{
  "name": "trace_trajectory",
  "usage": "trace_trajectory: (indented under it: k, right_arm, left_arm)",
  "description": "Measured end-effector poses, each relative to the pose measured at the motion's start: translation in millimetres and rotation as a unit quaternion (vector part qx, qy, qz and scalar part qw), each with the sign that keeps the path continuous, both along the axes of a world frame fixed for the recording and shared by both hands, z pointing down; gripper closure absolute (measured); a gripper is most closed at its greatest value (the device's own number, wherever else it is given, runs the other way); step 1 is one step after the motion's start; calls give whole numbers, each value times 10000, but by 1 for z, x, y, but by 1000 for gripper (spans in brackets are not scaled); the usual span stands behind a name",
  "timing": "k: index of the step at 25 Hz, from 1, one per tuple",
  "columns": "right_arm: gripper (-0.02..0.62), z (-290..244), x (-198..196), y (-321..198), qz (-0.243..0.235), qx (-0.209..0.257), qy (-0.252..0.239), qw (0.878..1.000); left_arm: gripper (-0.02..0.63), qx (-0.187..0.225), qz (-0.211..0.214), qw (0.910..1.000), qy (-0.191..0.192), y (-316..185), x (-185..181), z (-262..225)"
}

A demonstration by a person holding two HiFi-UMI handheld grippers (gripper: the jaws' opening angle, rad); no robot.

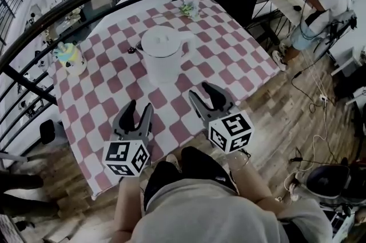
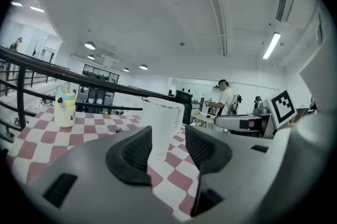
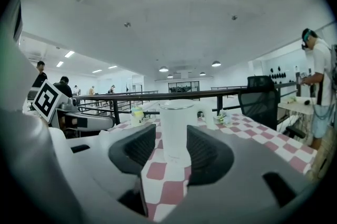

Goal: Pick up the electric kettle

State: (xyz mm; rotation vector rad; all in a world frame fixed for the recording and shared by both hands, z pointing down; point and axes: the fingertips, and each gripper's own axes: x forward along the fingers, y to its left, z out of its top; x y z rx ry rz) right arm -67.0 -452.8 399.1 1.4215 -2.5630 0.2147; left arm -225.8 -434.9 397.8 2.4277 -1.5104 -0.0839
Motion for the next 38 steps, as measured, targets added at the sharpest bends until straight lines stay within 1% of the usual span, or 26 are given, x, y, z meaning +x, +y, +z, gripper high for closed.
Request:
trace_trajectory:
  k: [5,9,12,14,16,20,23,27,29,31,35,38]
  right_arm:
    - [416,9,8,-24,18,-94,38,9999]
    - [416,22,18,-48,20,-223,11,9997]
    - [407,26,23,-70,-96,-275,76,9995]
    - [397,27,27,-87,-181,-264,124,9994]
    - [393,28,30,-105,-274,-250,191,9991]
    - [382,29,32,-137,-439,-163,420,9980]
    - [373,33,32,-158,-515,-146,521,9972]
    - [354,40,34,-177,-686,-191,723,9948]
    - [330,43,33,-183,-779,-179,852,9931]
    - [319,46,31,-187,-890,-148,970,9912]
    - [318,48,25,-192,-1139,-86,1096,9874]
    - [316,52,22,-195,-1280,36,1388,9820]
  left_arm:
    - [401,-187,-23,9998,19,-13,2,14]
    - [380,-280,-40,9996,-25,-27,4,22]
    - [357,-231,119,9996,-54,-39,11,19]
    - [341,-193,204,9994,-189,-48,15,18]
    - [328,-233,172,9991,-307,-59,15,19]
    - [320,-322,-4,9990,-304,-83,11,23]
    - [312,-320,-32,9988,-381,-99,10,28]
    - [293,-309,139,9976,-606,-116,14,35]
    - [283,-270,240,9975,-615,-122,15,35]
    - [273,-216,402,9971,-607,-126,18,34]
    - [259,-158,730,9953,-614,-133,22,32]
    - [256,-244,941,9932,-635,-139,23,38]
